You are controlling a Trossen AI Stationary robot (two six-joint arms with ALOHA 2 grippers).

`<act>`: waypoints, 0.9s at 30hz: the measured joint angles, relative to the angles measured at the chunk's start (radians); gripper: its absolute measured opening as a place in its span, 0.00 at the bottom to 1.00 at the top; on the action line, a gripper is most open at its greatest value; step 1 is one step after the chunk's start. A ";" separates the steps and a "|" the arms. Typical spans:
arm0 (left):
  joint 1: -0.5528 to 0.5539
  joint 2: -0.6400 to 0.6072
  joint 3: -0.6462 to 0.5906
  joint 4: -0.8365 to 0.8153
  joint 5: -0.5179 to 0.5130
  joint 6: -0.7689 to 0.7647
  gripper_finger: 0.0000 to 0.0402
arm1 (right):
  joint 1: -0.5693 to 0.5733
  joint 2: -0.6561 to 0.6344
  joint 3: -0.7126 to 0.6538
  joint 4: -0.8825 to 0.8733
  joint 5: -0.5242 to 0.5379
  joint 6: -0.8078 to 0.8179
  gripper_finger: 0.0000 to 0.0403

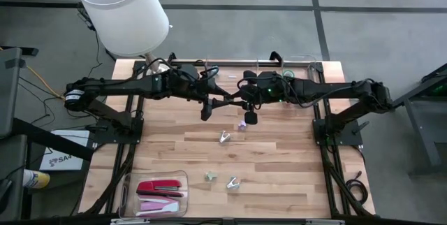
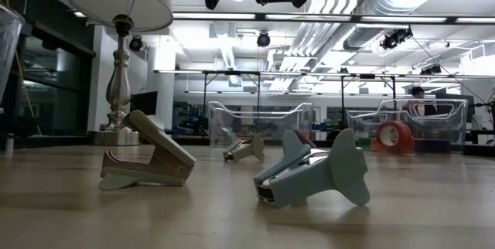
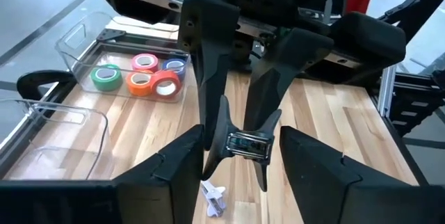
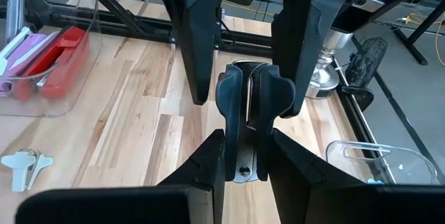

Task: Pick and place Stapler, Stapler remover, tape
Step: Put the black staple remover into the top left transparent bin

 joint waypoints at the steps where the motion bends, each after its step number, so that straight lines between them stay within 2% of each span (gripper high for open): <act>1: 0.000 0.000 0.000 -0.002 -0.001 0.000 0.45 | -0.001 0.000 0.000 0.000 -0.001 -0.003 0.18; 13: 0.000 0.000 0.000 -0.004 -0.003 0.013 0.31 | -0.003 0.000 0.000 -0.001 -0.007 0.002 0.18; 27: 0.000 -0.002 0.000 -0.004 0.000 0.028 0.29 | -0.003 0.001 -0.002 0.016 -0.013 0.035 0.18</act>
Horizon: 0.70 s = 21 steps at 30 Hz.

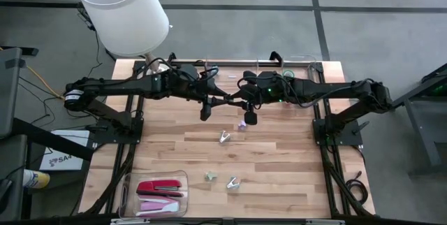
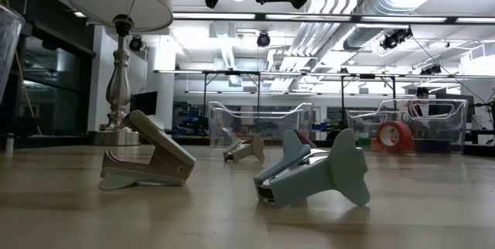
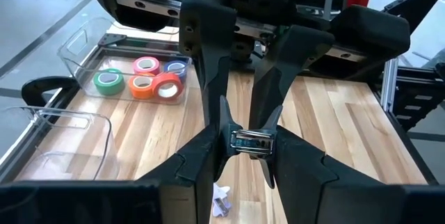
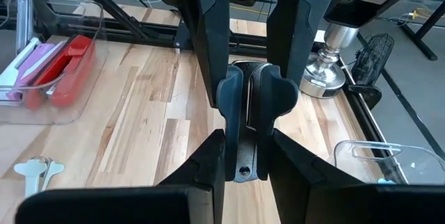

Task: Pick and place Stapler, Stapler remover, tape
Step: Put the black staple remover into the top left transparent bin

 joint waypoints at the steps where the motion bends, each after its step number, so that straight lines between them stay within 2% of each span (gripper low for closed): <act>1: 0.000 0.000 0.000 0.000 0.000 0.000 0.29 | 0.000 0.000 0.000 0.000 0.000 0.000 0.18; 6: 0.000 0.000 0.000 0.000 0.000 0.003 0.29 | 0.000 0.000 0.000 0.002 0.000 0.005 0.18; 11: 0.000 0.000 0.000 0.000 0.000 0.009 0.24 | 0.000 0.000 0.000 0.001 -0.003 0.028 0.18; 13: 0.000 0.000 0.000 0.000 -0.001 0.009 0.22 | 0.000 0.000 0.000 -0.006 -0.013 0.027 0.23; 17: 0.000 0.003 0.000 -0.008 -0.023 -0.007 0.23 | -0.001 0.000 0.002 -0.040 0.012 0.053 0.39; 21: 0.000 0.003 0.000 -0.008 -0.031 -0.009 0.23 | -0.001 -0.003 0.002 -0.057 0.041 0.072 0.45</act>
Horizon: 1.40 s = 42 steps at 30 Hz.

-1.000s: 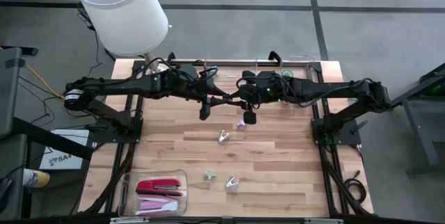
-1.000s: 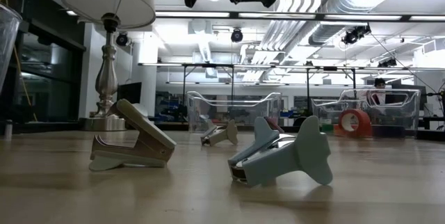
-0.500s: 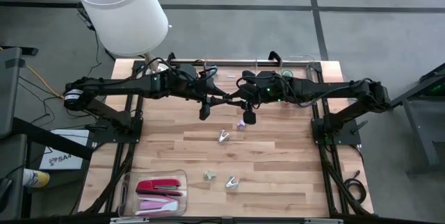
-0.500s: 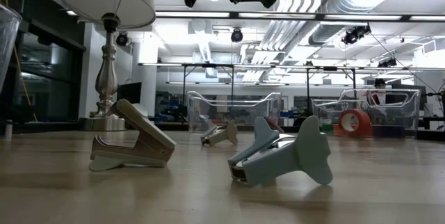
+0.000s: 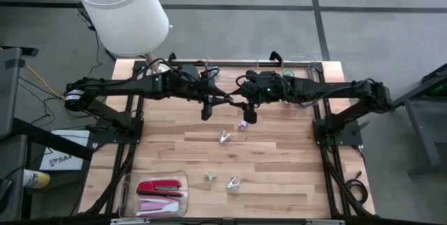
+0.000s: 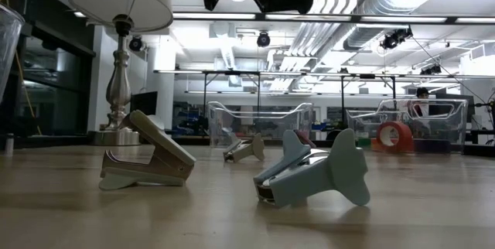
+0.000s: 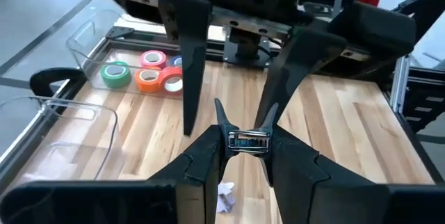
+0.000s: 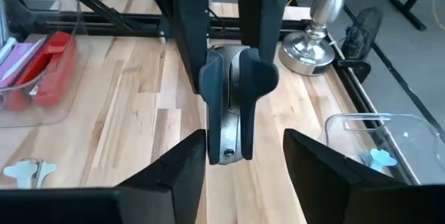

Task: Pick and place Stapler, Stapler remover, tape
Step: Put the black staple remover into the top left transparent bin

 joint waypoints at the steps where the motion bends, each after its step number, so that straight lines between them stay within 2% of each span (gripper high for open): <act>1: 0.000 0.000 0.000 0.000 -0.008 0.000 0.23 | 0.000 -0.002 0.000 -0.001 0.006 0.000 0.46; 6: 0.000 0.000 0.000 0.001 -0.064 0.004 0.23 | 0.000 -0.044 0.000 -0.077 0.059 -0.008 0.46; 16: 0.001 0.016 -0.001 0.004 -0.300 0.007 0.23 | 0.000 -0.140 0.000 -0.272 0.354 -0.009 0.46; 20: 0.002 0.072 -0.001 0.014 -0.375 0.007 0.23 | 0.000 -0.146 0.000 -0.342 0.481 -0.008 0.46; 24: 0.024 0.147 -0.001 0.049 -0.416 -0.004 0.23 | 0.000 -0.146 0.000 -0.413 0.560 0.012 0.46; 28: 0.068 0.221 -0.001 0.081 -0.477 -0.112 0.23 | -0.004 -0.146 0.000 -0.464 0.606 0.067 0.46; 32: 0.124 0.267 -0.001 0.078 -0.519 -0.278 0.23 | -0.023 -0.146 0.000 -0.511 0.597 0.127 0.46; 36: 0.178 0.304 -0.001 0.065 -0.504 -0.401 0.23 | -0.037 -0.146 0.000 -0.561 0.595 0.178 0.46; 42: 0.247 0.353 0.000 0.053 -0.423 -0.519 0.24 | -0.057 -0.146 0.000 -0.622 0.594 0.205 0.46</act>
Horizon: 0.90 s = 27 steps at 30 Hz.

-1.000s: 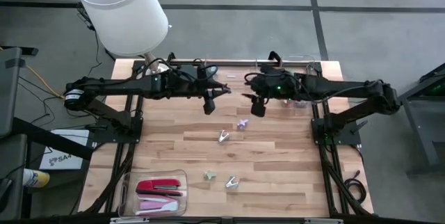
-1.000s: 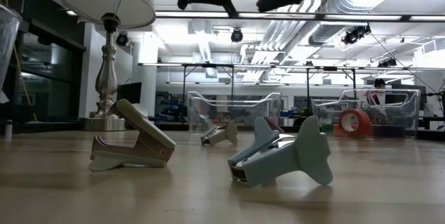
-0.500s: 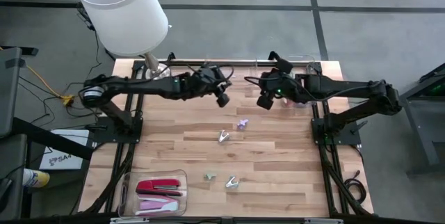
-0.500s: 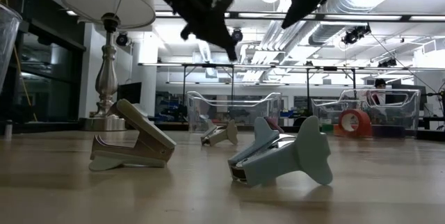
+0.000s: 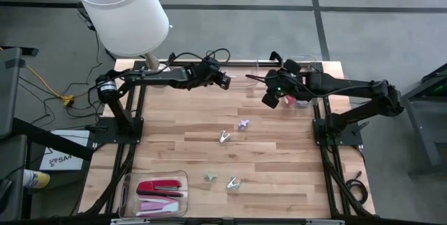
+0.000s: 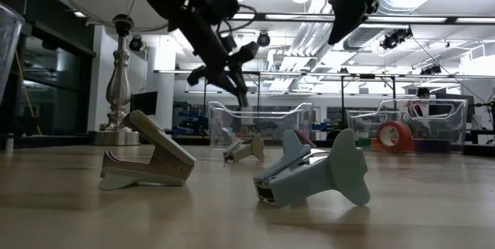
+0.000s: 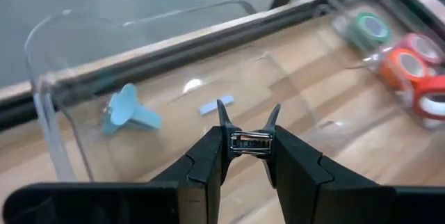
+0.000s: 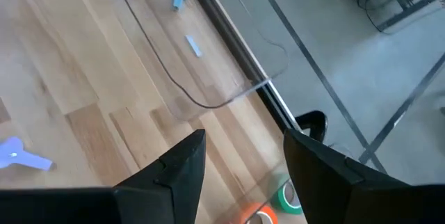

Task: Pick and place Stapler, Stapler remover, tape
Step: Put the black staple remover into the top left transparent bin

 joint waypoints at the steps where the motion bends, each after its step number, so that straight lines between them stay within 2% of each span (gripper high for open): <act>1: 0.009 0.007 0.000 0.000 0.011 -0.015 0.24 | -0.003 0.000 0.000 -0.004 0.000 0.000 0.46; 7: 0.045 0.050 0.027 -0.039 0.077 -0.104 0.24 | -0.023 0.000 0.000 -0.033 0.000 0.024 0.46; 27: 0.042 0.248 0.300 -0.384 0.062 -0.106 0.24 | -0.027 0.000 0.000 -0.052 -0.022 0.042 0.46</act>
